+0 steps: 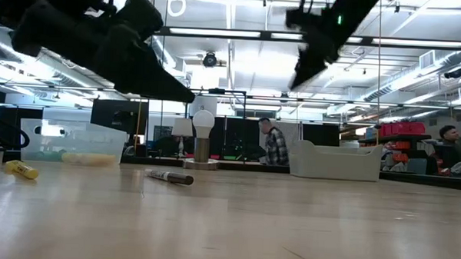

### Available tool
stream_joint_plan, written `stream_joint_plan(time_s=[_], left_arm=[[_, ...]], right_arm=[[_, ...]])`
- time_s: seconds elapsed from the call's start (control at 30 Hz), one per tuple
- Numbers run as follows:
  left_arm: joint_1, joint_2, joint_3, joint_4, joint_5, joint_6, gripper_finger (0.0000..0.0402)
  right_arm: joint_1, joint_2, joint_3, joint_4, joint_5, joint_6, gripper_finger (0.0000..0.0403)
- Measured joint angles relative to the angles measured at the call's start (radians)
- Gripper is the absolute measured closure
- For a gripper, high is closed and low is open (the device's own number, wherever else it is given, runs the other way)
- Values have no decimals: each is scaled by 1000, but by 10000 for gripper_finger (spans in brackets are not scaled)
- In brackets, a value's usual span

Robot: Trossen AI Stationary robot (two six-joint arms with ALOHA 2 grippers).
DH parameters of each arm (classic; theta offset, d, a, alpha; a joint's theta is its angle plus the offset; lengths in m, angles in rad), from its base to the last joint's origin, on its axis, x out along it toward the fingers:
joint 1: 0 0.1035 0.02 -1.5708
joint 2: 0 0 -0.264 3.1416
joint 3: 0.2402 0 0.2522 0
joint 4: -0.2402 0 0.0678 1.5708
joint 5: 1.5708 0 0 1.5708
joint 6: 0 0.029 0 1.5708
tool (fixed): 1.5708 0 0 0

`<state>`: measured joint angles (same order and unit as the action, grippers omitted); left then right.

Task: Pick & Place Markers
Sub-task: Put the yellow pen into the gray bin

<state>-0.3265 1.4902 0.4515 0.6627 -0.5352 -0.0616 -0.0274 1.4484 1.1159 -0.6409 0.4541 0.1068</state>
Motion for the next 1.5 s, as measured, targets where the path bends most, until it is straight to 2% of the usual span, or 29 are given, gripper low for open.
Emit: stream_joint_plan(time_s=[0.1,0.17,0.23,0.3,0.37,0.47,0.53,0.67,0.77,0.87,1.03,1.23,1.33,1.5], left_arm=[[-11,-6,8,-13,140,199,223],[-55,-20,40,-73,177,285,223],[-114,-48,100,-229,113,310,223],[-178,-77,179,-485,1,258,223],[-233,-89,273,-778,-80,94,223],[-294,-97,395,-1176,-92,-291,223],[-319,-98,427,-1337,-49,-570,222],[-368,-98,406,-1518,26,-1061,222],[-415,-97,343,-1560,60,-1357,222],[-468,-97,276,-1550,61,-1590,212],[-535,-97,151,-1418,-58,-1879,168],[-528,-81,47,-1273,-82,-1975,133],[-509,-44,36,-1272,-107,-1992,134],[-471,10,32,-1241,-221,-1952,156]], right_arm=[[144,-16,-64,227,1,89,399],[235,-11,-123,393,-3,100,399],[311,3,-193,597,-6,96,393],[376,21,-275,783,-5,84,388],[424,41,-353,985,-5,72,385],[467,65,-449,1227,-1,94,387],[477,75,-500,1308,1,130,391],[475,80,-551,1360,3,206,399],[470,80,-568,1358,26,225,400],[467,80,-570,1356,55,223,396],[467,80,-570,1356,62,192,391],[467,80,-570,1356,63,193,390],[467,80,-570,1356,62,200,390],[467,80,-571,1356,62,202,390]])
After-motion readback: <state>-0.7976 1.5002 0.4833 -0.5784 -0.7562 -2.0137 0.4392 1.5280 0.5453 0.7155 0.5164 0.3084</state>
